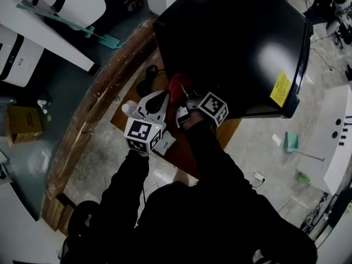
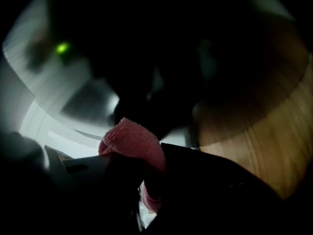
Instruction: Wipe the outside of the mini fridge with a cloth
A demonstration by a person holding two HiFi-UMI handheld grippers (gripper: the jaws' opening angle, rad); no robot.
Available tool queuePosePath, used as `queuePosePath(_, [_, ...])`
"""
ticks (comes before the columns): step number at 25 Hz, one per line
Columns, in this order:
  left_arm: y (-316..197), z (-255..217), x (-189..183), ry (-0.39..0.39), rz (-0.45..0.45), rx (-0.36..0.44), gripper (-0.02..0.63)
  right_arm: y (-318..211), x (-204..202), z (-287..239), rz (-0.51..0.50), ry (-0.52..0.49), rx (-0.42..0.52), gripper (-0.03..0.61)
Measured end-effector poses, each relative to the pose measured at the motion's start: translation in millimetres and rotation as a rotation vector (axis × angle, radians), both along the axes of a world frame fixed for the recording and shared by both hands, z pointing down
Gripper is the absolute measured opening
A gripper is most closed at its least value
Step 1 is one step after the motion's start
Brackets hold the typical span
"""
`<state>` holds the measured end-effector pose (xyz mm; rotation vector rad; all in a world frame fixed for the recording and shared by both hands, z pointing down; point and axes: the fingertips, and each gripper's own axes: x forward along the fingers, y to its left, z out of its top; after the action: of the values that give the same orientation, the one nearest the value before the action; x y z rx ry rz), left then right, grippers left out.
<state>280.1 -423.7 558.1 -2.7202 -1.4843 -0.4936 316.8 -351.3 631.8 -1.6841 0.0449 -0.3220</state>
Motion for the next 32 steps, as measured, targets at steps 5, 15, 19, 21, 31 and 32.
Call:
queuePosePath(5, [5.3,40.1,3.7,-0.042,0.01,0.065,0.006,-1.1,-1.5,48.6,0.016,-0.082,0.026,0.061])
queuePosePath(15, [3.5,85.1,1.8,-0.094,-0.021,0.126,0.006,6.0,-6.1,133.6,0.053,-0.222,0.065,0.06])
queuePosePath(19, [1.5,89.3,-6.3,-0.104,-0.019,0.127,0.006,8.5,-9.3,159.0,0.05,-0.269,0.046,0.058])
queuePosePath(21, [-1.0,92.8,-7.7,-0.107,-0.029,0.125,0.006,9.8,-10.1,168.9,0.058,-0.292,0.037,0.059])
queuePosePath(31, [-11.7,49.4,-26.9,-0.077,-0.046,0.038,0.006,-30.7,-51.3,70.4,-0.196,-0.095,-0.2,0.057])
queuePosePath(32, [-11.1,39.1,-32.9,-0.07,-0.037,0.021,0.006,-33.6,-61.5,48.7,-0.213,-0.059,-0.219,0.057])
